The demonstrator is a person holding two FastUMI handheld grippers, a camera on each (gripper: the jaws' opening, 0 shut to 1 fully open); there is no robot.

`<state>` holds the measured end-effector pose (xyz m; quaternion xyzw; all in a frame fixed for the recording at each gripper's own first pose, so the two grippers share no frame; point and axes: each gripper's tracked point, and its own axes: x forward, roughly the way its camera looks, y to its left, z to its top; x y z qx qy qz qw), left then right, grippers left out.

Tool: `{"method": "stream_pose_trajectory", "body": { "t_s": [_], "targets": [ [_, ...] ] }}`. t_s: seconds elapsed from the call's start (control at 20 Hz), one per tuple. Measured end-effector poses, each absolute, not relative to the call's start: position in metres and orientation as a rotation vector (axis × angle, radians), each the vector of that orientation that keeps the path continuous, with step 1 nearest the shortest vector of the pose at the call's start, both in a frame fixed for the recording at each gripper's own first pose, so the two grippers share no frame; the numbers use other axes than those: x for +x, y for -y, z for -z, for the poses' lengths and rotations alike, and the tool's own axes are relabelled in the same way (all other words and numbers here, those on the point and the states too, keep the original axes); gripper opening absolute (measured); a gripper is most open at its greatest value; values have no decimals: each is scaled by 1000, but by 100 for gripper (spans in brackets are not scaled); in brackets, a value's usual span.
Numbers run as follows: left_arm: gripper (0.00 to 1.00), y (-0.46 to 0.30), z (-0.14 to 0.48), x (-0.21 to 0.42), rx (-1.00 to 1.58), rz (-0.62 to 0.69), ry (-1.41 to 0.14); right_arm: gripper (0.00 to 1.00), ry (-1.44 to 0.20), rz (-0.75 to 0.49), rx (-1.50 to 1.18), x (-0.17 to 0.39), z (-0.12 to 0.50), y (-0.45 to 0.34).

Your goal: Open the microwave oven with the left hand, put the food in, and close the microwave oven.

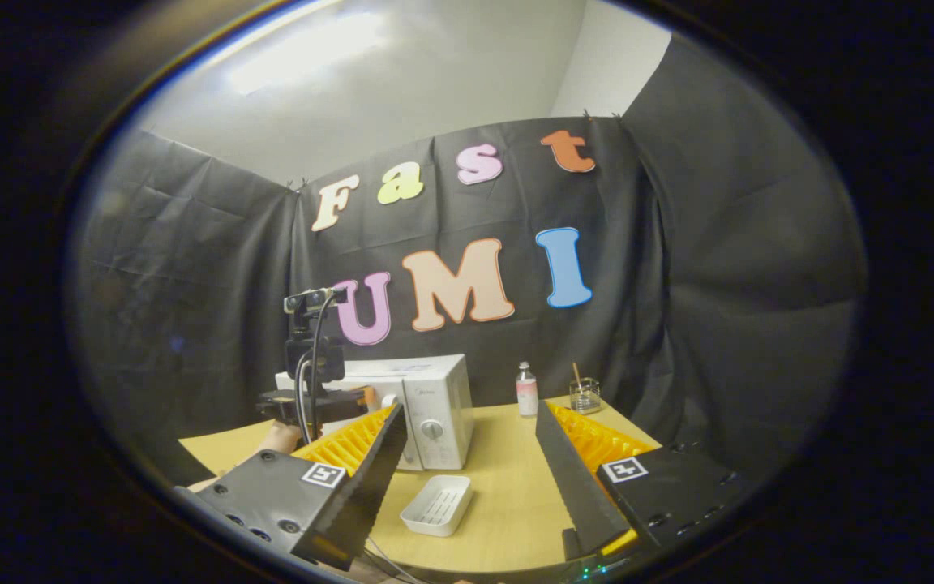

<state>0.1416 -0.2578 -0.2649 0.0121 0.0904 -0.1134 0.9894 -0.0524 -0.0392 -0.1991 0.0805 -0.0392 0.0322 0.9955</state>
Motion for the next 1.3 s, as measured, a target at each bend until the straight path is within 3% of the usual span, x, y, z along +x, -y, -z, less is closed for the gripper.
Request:
{"method": "stream_pose_trajectory", "body": {
  "t_s": [0.65, 0.75, 0.8, 1.1, 1.3],
  "targets": [
    [0, 258, 277, 145, -10, 243, -198, 92, 60, -61, 135, -55, 204, 44],
    [2, 260, 271, 147, 3, 263, -161, 98, 62, -62, 138, -55, 203, 43],
    [1, 261, 274, 147, 8, 272, -175, 92, 63, -64, 141, -55, 203, 42],
    [1, 241, 283, 137, -15, 253, -217, 92, 64, -66, 139, -52, 205, 41],
    [9, 211, 279, 106, -31, 210, -238, 92, 53, -66, 142, -48, 208, 41]
  ]
}}
